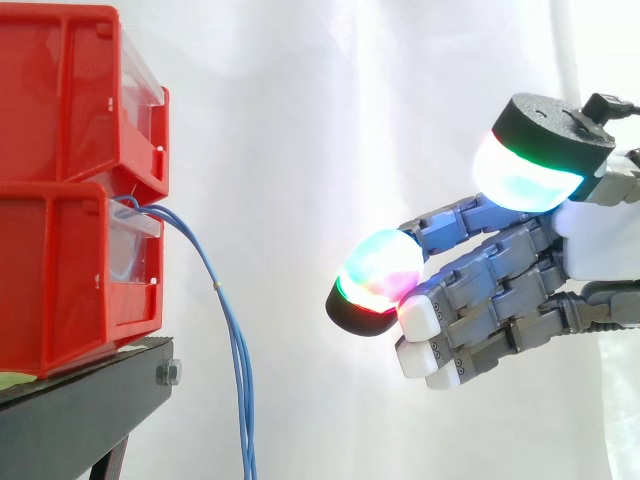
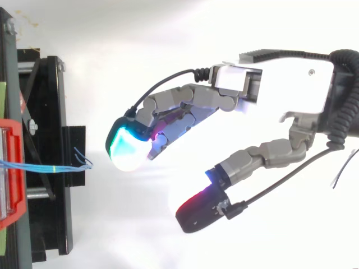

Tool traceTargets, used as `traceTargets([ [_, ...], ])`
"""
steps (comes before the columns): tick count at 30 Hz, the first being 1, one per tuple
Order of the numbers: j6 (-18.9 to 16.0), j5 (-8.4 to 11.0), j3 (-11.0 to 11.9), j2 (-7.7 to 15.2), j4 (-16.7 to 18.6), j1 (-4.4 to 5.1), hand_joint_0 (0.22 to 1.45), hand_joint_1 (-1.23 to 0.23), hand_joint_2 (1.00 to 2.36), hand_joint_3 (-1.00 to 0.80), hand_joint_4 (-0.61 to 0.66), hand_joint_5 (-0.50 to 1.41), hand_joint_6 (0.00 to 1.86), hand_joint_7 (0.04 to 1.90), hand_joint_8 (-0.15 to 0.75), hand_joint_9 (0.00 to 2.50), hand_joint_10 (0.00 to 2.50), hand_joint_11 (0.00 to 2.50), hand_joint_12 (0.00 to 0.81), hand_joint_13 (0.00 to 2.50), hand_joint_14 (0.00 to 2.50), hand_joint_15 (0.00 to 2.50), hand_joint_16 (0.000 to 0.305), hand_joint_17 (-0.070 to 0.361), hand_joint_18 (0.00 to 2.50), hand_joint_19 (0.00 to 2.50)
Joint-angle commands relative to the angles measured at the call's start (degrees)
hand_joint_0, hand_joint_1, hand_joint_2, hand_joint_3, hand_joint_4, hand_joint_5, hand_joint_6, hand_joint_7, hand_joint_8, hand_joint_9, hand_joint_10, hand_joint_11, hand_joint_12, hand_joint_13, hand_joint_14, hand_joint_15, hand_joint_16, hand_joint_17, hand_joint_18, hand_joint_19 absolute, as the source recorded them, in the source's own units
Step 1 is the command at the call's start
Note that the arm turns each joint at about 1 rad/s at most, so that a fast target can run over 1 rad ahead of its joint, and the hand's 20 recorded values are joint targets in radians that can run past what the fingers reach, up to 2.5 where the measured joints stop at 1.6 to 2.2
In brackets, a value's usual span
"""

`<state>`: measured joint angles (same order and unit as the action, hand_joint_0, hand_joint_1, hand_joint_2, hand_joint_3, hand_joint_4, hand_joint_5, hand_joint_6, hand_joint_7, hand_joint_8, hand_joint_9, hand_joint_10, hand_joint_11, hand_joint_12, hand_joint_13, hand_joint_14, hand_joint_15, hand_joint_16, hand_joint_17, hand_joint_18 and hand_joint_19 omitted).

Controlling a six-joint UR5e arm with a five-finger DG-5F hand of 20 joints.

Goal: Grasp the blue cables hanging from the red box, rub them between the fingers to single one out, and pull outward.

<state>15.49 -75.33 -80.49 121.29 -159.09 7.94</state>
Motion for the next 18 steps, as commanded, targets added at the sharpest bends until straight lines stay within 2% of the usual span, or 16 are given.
traceTargets([
  [1,0.42,1.59,-0.02,0.09,0.36,0.58,0.47,-0.68,1.0,-0.5,0.29,-0.14,0.5,0.88,0.308,0.71,0.01,0.19,0.413,0.53,0.01,0.31,0.05,0.113,0.39,0.33],
  [4,1.3,3.53,-0.02,0.0,0.36,1.29,0.47,-0.67,1.0,-0.5,0.29,-0.14,0.5,0.88,0.309,0.71,0.01,0.18,0.412,0.53,0.01,0.31,0.05,0.113,0.39,0.34],
  [7,1.92,4.49,-0.02,0.35,0.62,1.46,0.47,-0.67,1.0,-0.5,0.29,-0.13,0.5,0.88,0.31,0.71,0.01,0.17,0.413,0.53,0.01,0.31,0.05,0.114,0.39,0.33],
  [8,1.92,5.11,0.07,1.14,0.97,1.46,0.47,-0.67,1.0,-0.5,0.29,-0.13,0.5,0.88,0.309,0.71,0.01,0.17,0.412,0.53,0.01,0.31,0.05,0.114,0.39,0.33],
  [12,1.65,5.46,0.59,3.78,3.61,1.55,0.46,-0.67,1.0,-0.5,0.28,-0.13,0.5,0.88,0.31,0.72,0.01,0.18,0.414,0.53,0.01,0.31,0.051,0.114,0.39,0.33],
  [15,1.65,5.64,2.53,6.07,3.96,1.64,0.46,-0.66,1.0,-0.5,0.28,-0.13,0.5,0.87,0.311,0.72,0.0,0.18,0.417,0.54,0.01,0.31,0.051,0.115,0.39,0.33],
  [17,1.21,4.93,6.04,8.97,3.26,1.37,0.46,-0.65,1.0,-0.5,0.28,-0.13,0.5,0.87,0.312,0.72,0.01,0.19,0.417,0.54,0.01,0.32,0.051,0.116,0.39,0.33],
  [18,1.04,4.76,6.92,9.58,3.0,1.37,0.45,-0.65,1.0,-0.5,0.27,-0.13,0.5,0.86,0.311,0.72,0.01,0.18,0.418,0.54,0.01,0.32,0.052,0.116,0.39,0.33],
])
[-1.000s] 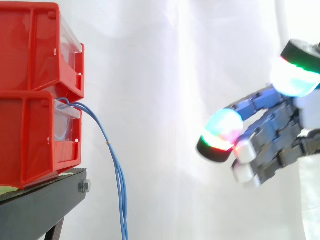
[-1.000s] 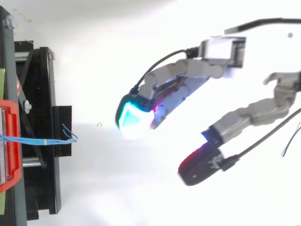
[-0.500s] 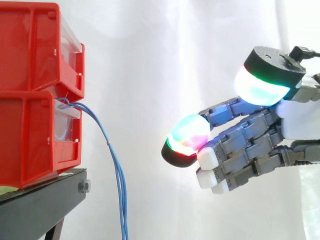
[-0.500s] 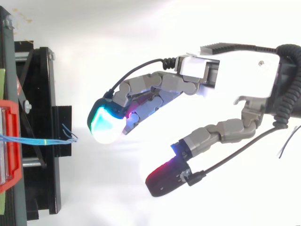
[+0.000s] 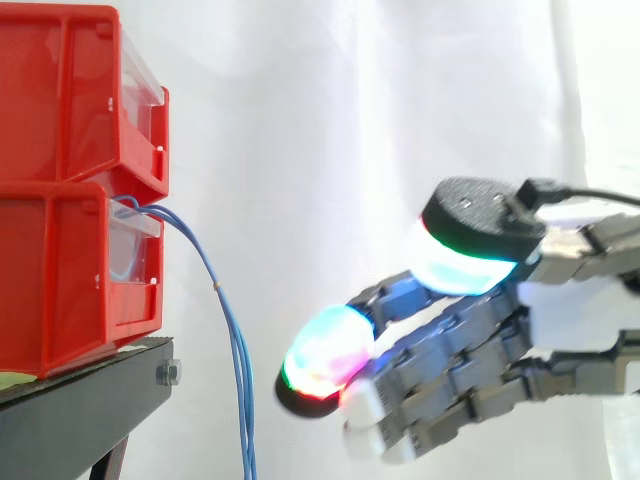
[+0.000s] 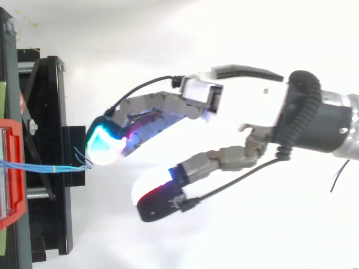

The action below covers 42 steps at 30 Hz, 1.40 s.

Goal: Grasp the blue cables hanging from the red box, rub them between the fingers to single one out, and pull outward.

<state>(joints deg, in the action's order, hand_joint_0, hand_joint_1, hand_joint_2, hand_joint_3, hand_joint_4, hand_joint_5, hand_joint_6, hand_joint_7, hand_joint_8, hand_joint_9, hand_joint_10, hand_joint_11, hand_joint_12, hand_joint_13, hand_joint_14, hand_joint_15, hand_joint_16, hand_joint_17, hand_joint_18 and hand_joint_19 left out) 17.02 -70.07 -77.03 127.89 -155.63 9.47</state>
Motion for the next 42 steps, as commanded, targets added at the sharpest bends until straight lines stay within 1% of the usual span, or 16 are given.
traceTargets([
  [1,-0.76,-0.68,4.34,3.42,-0.81,-0.24,0.45,-0.65,1.0,-0.5,0.28,-0.13,0.5,0.86,0.311,0.72,0.0,0.17,0.42,0.54,0.01,0.31,0.052,0.116,0.39,0.34],
  [2,-1.11,-1.03,6.8,5.35,-1.69,-0.41,0.45,-0.65,1.0,-0.5,0.28,-0.13,0.5,0.86,0.313,0.72,0.0,0.17,0.422,0.54,0.01,0.31,0.052,0.117,0.39,0.34],
  [3,-1.11,-1.03,6.8,5.35,-1.69,-0.41,0.45,-0.65,1.0,-0.5,0.28,-0.14,0.5,0.86,0.316,0.72,0.01,0.17,0.422,0.54,0.01,0.31,0.052,0.117,0.39,0.34],
  [4,-1.99,-1.03,7.86,6.06,-3.45,-0.5,0.45,-0.64,1.0,-0.5,0.28,-0.13,0.5,0.86,0.317,0.72,0.01,0.17,0.421,0.54,0.01,0.31,0.052,0.117,0.39,0.34],
  [6,-2.6,-1.03,9.96,7.9,-4.86,-0.68,0.45,-0.64,1.0,-0.5,0.28,-0.14,0.5,0.86,0.315,0.72,0.0,0.17,0.423,0.54,0.01,0.31,0.052,0.117,0.39,0.34],
  [7,-3.31,-1.12,11.81,9.4,-5.56,-0.94,0.45,-0.64,1.0,-0.5,0.28,-0.14,0.5,0.86,0.315,0.72,0.0,0.17,0.423,0.54,0.01,0.31,0.052,0.117,0.39,0.34],
  [10,-3.31,-1.12,12.34,10.01,-5.21,-0.85,0.45,-0.64,1.0,-0.5,0.28,-0.14,0.5,0.86,0.314,0.72,0.0,0.17,0.423,0.54,0.01,0.32,0.052,0.117,0.4,0.34],
  [18,-2.08,-0.07,12.34,10.01,-4.24,-0.24,0.5,-0.66,1.0,-0.5,0.27,-0.12,0.5,0.89,0.298,0.74,0.01,0.17,0.395,0.55,0.01,0.32,0.047,0.106,0.4,0.35],
  [20,-1.99,0.02,12.34,10.01,-2.04,0.29,0.52,-0.66,1.0,-0.49,0.28,-0.12,0.5,0.92,0.294,0.75,0.01,0.17,0.392,0.57,0.01,0.33,0.046,0.104,0.41,0.36],
  [25,-2.52,-0.24,12.34,9.92,-0.02,0.73,0.55,-0.67,1.01,-0.43,0.25,-0.1,0.5,1.11,0.292,0.75,0.01,0.2,0.379,0.58,0.01,0.33,0.044,0.099,0.42,0.37],
  [28,-4.45,-0.51,13.04,9.92,0.42,0.9,0.56,-0.68,1.01,-0.4,0.22,-0.09,0.5,1.24,0.29,0.75,0.01,0.2,0.378,0.58,0.01,0.34,0.043,0.098,0.42,0.37],
  [30,-6.12,-1.21,13.48,9.92,-0.02,0.99,0.56,-0.68,1.01,-0.38,0.2,-0.09,0.5,1.3,0.29,0.75,0.01,0.21,0.378,0.58,0.01,0.34,0.043,0.098,0.43,0.37],
  [31,-6.91,-1.47,13.74,9.92,-0.2,0.99,0.56,-0.68,1.01,-0.37,0.19,-0.1,0.55,1.23,0.29,0.75,0.01,0.21,0.378,0.58,0.01,0.34,0.043,0.098,0.43,0.37],
  [36,-9.64,-2.79,15.06,9.92,-2.04,0.99,0.57,-0.69,1.01,-0.37,0.19,-0.12,0.62,1.15,0.293,0.75,0.01,0.23,0.375,0.59,0.01,0.34,0.043,0.097,0.43,0.37],
  [37,-10.69,-3.14,15.24,9.92,-3.89,0.99,0.57,-0.69,1.01,-0.37,0.18,-0.12,0.63,1.14,0.291,0.75,0.01,0.23,0.375,0.59,0.01,0.34,0.043,0.097,0.43,0.37],
  [42,-12.71,-3.32,15.85,9.84,-8.11,0.73,0.56,-0.69,1.01,-0.42,0.21,-0.11,0.58,1.17,0.289,0.75,0.01,0.22,0.378,0.59,0.01,0.35,0.044,0.098,0.44,0.38],
])
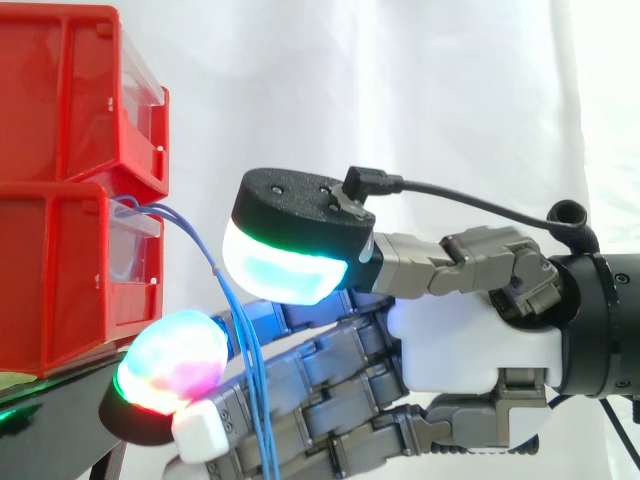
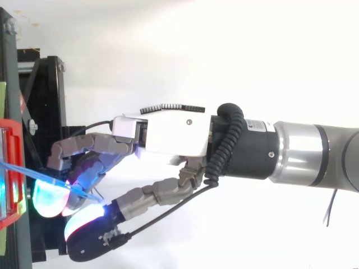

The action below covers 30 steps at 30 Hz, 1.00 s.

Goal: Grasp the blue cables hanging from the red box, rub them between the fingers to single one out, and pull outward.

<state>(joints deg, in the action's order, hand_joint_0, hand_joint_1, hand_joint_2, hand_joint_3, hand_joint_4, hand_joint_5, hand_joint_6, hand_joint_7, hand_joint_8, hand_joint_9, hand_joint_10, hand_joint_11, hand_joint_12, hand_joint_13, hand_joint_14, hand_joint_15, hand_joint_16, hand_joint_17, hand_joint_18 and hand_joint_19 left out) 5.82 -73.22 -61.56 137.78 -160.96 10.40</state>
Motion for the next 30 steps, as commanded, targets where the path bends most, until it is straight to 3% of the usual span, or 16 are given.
traceTargets([
  [1,-1.52,-0.16,0.39,-0.05,-2.78,-0.2,0.56,-0.69,1.0,-0.42,0.22,-0.11,0.58,1.18,0.291,0.76,0.01,0.22,0.379,0.6,0.01,0.34,0.044,0.099,0.44,0.37],
  [13,-2.75,-0.34,0.83,-0.05,-6.82,-1.26,0.54,-0.66,1.0,-0.48,0.22,-0.09,0.55,1.23,0.304,0.78,0.01,0.23,0.383,0.63,0.01,0.36,0.044,0.099,0.48,0.39],
  [17,-2.66,-0.25,3.29,-0.05,-9.9,-1.61,0.57,-0.64,1.01,-0.43,0.2,-0.1,0.56,1.24,0.298,0.79,0.01,0.23,0.379,0.64,0.01,0.36,0.043,0.097,0.48,0.39],
  [24,-2.57,-0.34,5.93,-0.05,-14.47,-1.61,0.6,-0.7,1.01,-0.27,0.17,-0.18,0.8,0.9,0.284,0.75,0.01,0.3,0.374,0.65,0.01,0.38,0.043,0.096,0.49,0.39],
  [30,-2.75,-0.34,6.19,-0.05,-16.14,-1.7,0.6,-0.71,1.01,-0.32,0.19,-0.2,0.82,0.86,0.281,0.75,0.01,0.33,0.375,0.67,0.02,0.4,0.043,0.097,0.51,0.41],
])
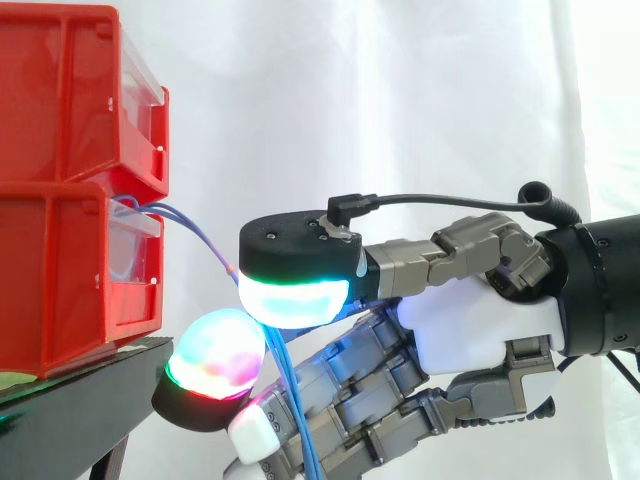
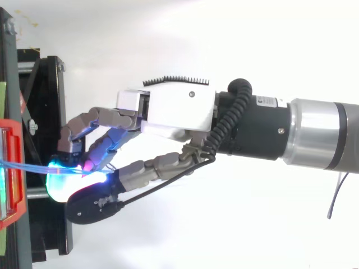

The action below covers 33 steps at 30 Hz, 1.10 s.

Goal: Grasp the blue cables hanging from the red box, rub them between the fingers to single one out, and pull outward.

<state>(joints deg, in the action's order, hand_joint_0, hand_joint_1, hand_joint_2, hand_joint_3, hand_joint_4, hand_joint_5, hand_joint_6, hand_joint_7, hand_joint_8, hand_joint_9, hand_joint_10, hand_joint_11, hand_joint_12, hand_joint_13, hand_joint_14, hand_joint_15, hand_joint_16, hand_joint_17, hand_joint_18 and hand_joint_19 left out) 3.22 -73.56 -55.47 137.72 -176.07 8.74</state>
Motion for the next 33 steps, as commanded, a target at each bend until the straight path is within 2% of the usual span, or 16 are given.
traceTargets([
  [1,-0.15,0.0,0.18,-0.26,-1.82,-0.13,0.59,-0.7,1.01,-0.34,0.19,-0.19,0.83,0.87,0.286,0.75,0.01,0.33,0.376,0.68,0.01,0.41,0.044,0.098,0.51,0.41],
  [9,0.29,0.0,0.18,-1.93,-3.84,-0.57,0.57,-0.67,1.0,-0.43,0.2,-0.17,0.81,0.89,0.295,0.78,0.01,0.34,0.379,0.7,0.02,0.42,0.044,0.099,0.53,0.42],
  [14,0.38,0.0,0.18,-2.02,-4.11,-0.92,0.56,-0.66,1.0,-0.45,0.2,-0.16,0.79,0.91,0.297,0.8,0.01,0.34,0.381,0.72,0.01,0.42,0.044,0.099,0.54,0.43],
  [22,0.12,0.09,0.18,-2.02,-4.19,-0.92,0.58,-0.67,1.01,-0.4,0.18,-0.16,0.81,0.94,0.302,0.83,0.01,0.35,0.378,0.75,0.01,0.43,0.043,0.097,0.57,0.44],
  [26,0.2,0.35,1.33,-2.02,-4.28,-0.92,0.59,-0.66,1.01,-0.31,0.14,-0.18,0.84,0.98,0.299,0.82,0.01,0.37,0.376,0.76,0.01,0.44,0.043,0.097,0.59,0.45],
  [30,0.47,0.35,2.47,-2.02,-4.55,-0.92,0.6,-0.69,1.02,-0.24,0.15,-0.19,0.89,0.92,0.29,0.79,0.01,0.39,0.375,0.75,0.02,0.46,0.043,0.097,0.59,0.46],
  [33,0.38,0.35,3.87,-2.02,-7.01,-0.92,0.6,-0.7,1.02,-0.23,0.15,-0.2,0.89,0.9,0.293,0.78,0.01,0.4,0.375,0.76,0.02,0.46,0.043,0.097,0.59,0.46],
])
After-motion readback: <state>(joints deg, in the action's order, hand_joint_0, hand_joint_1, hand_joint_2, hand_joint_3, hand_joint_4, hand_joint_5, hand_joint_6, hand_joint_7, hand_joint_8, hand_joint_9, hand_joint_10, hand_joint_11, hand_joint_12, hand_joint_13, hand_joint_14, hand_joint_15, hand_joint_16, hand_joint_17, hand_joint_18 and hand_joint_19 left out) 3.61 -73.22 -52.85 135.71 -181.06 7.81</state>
